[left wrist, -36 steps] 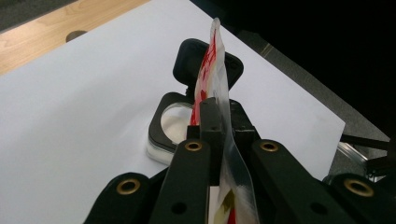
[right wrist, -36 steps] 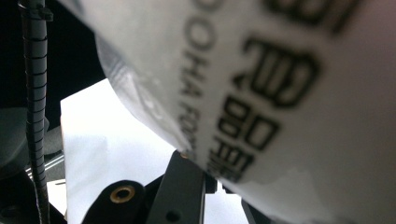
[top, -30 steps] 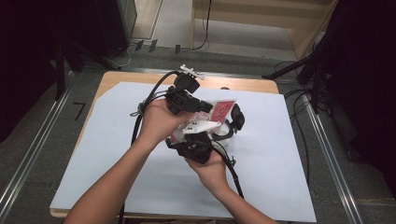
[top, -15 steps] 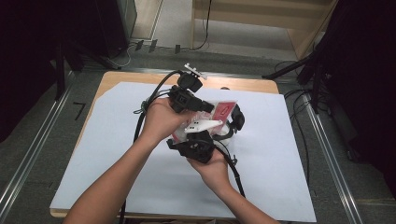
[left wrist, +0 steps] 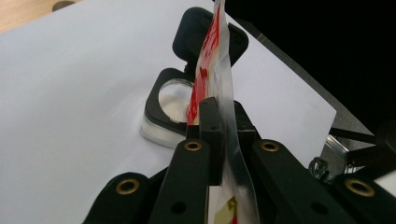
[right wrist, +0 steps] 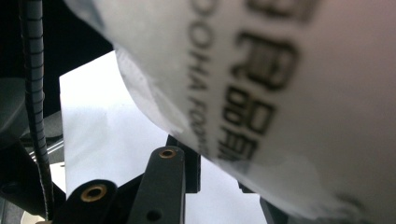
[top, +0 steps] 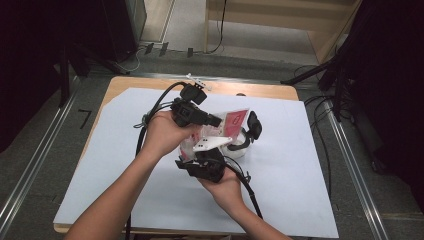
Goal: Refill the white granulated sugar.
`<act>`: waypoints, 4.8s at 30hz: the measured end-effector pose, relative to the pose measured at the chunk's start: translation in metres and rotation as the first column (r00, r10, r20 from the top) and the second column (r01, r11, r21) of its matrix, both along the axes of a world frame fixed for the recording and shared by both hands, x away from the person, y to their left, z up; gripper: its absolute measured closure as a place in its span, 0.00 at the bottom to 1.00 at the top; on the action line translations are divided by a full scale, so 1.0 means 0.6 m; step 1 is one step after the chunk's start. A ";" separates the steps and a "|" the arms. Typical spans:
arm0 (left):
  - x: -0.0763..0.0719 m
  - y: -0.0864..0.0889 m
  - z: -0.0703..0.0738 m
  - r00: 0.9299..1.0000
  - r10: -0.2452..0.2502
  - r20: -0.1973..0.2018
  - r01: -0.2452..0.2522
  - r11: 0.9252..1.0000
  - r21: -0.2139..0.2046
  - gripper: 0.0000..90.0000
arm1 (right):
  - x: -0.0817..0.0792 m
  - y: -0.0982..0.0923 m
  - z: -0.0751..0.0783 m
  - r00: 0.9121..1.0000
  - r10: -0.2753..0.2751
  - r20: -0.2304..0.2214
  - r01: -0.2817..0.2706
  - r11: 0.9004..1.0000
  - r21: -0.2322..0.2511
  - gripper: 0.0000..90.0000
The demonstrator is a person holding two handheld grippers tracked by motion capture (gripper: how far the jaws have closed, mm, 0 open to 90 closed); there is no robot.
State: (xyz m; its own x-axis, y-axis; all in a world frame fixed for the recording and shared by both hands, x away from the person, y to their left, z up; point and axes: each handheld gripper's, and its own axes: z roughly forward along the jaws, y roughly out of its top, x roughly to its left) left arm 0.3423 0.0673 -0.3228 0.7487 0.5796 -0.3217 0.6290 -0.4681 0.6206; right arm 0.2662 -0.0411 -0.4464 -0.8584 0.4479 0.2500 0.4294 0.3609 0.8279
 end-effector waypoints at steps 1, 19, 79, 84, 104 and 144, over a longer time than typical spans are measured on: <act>-0.001 0.003 -0.001 1.000 -0.005 -0.001 0.005 1.000 0.009 0.99 | -0.001 0.000 -0.002 1.000 -0.002 0.002 0.002 1.000 0.001 0.83; -0.012 0.028 -0.017 1.000 0.000 -0.019 0.001 1.000 0.007 1.00 | -0.018 -0.008 -0.032 1.000 0.023 -0.013 -0.023 1.000 -0.004 0.81; -0.045 0.093 -0.051 0.999 -0.032 0.027 0.036 0.987 -0.157 1.00 | 0.034 -0.143 -0.044 0.953 -0.302 -0.002 0.302 0.952 0.050 0.99; -0.047 0.102 -0.049 0.999 -0.029 0.035 0.034 0.986 -0.162 1.00 | 0.035 -0.150 -0.033 0.948 -0.319 0.022 0.317 0.946 0.063 0.99; -0.044 0.141 -0.055 1.000 0.001 -0.003 -0.001 0.960 -0.279 1.00 | 0.045 -0.169 -0.024 0.938 -0.346 0.029 0.343 0.936 0.076 1.00; -0.063 0.103 -0.092 0.987 -0.129 0.091 0.138 0.985 -0.102 0.97 | 0.052 -0.207 0.019 0.903 -0.426 0.057 0.416 0.899 0.133 1.00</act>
